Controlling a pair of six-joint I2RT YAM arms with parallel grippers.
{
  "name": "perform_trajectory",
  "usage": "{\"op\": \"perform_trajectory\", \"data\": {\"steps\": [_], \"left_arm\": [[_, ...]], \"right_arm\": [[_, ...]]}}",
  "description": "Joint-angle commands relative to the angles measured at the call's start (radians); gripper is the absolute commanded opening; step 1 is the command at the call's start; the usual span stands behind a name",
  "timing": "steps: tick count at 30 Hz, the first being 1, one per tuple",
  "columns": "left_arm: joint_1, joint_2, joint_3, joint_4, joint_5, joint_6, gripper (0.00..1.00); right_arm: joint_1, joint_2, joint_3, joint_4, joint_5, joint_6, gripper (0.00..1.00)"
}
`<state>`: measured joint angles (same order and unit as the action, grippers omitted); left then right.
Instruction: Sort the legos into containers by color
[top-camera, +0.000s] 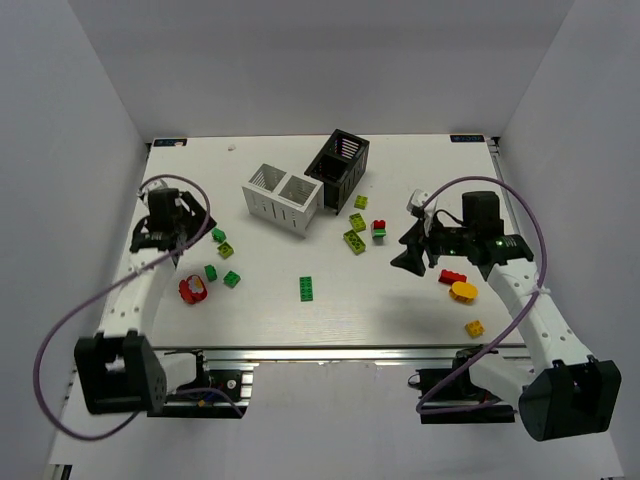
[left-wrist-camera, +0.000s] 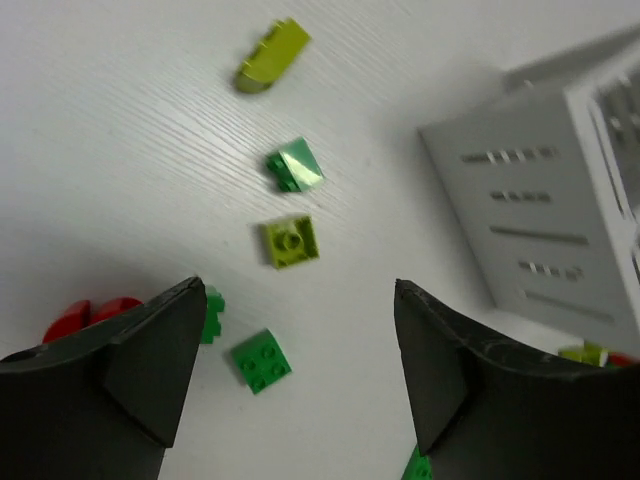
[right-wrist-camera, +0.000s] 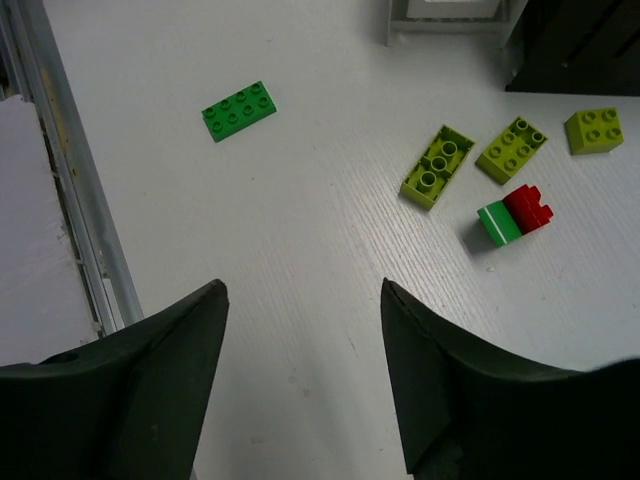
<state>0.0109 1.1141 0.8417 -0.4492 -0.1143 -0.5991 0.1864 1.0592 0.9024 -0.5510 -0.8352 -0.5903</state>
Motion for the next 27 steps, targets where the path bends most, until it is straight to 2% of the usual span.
{"op": "perform_trajectory", "data": {"steps": [1,3,5,10,15,20,27], "left_arm": [[0.110,0.157,0.141,-0.026,0.028,0.064,0.86],[0.120,0.286,0.201,-0.020,0.024,0.111,0.87],[0.121,0.370,0.281,-0.010,0.005,0.140,0.86],[0.121,0.625,0.445,0.018,0.059,0.242,0.72],[0.120,0.719,0.525,0.066,0.087,0.324,0.72],[0.116,0.789,0.602,0.023,0.083,0.384,0.71],[0.078,0.797,0.570,-0.008,0.102,0.482,0.69]], "right_arm": [[0.004,0.019,-0.002,0.066,0.019,0.018,0.66],[0.004,0.045,0.004,0.054,-0.007,-0.011,0.59],[0.004,0.080,0.019,0.039,-0.007,-0.046,0.57],[0.005,0.180,0.085,0.028,-0.021,-0.094,0.52],[0.004,0.290,0.156,0.031,-0.064,-0.100,0.50],[0.004,0.386,0.223,0.036,-0.085,-0.098,0.50],[0.005,0.470,0.299,0.034,-0.110,-0.091,0.50]]}}
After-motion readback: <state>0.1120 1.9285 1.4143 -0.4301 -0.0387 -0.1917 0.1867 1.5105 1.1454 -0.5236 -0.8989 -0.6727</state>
